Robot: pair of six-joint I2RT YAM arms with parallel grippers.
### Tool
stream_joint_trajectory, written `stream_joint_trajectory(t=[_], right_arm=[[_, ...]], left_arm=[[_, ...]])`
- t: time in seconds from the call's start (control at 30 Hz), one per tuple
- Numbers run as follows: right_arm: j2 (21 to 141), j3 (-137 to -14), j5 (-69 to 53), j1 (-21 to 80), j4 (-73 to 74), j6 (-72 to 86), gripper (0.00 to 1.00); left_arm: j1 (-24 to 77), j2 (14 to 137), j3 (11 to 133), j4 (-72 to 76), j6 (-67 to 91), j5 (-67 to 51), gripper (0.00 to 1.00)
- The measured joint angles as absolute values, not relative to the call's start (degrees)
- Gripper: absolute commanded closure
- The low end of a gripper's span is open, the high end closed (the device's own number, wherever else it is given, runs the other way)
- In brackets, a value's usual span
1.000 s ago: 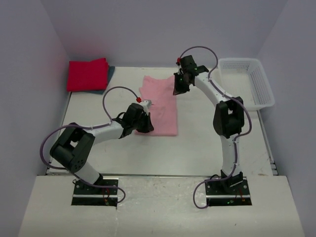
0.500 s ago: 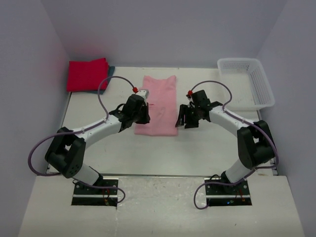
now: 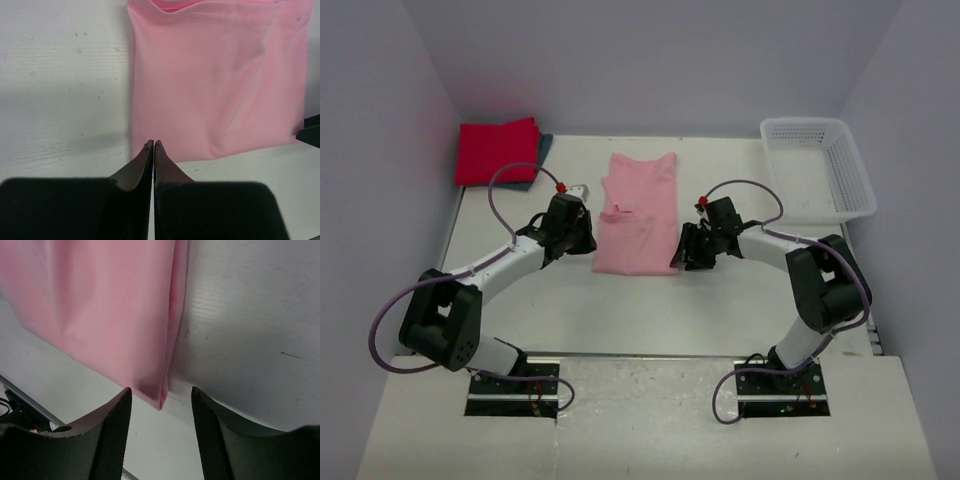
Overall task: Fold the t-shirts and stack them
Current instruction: Grab one side of the 2/3 rectangular tshirt with both arms
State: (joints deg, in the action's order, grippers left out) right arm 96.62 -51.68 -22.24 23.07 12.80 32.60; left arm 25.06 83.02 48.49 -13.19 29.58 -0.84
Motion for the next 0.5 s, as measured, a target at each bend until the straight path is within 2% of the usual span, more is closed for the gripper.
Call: stream_joint_trajectory(t=[0.4,0.5], right_arm=[[98.17,-49.78,-23.68,24.58,8.47,34.85,0.54],[98.72,-49.76,-23.79,24.88,7.22,35.16,0.62]], left_arm=[[23.86,81.6,47.33,-13.91,30.98,-1.1,1.0],[23.44,80.93,47.03,-14.35,30.98,-1.1,1.0]])
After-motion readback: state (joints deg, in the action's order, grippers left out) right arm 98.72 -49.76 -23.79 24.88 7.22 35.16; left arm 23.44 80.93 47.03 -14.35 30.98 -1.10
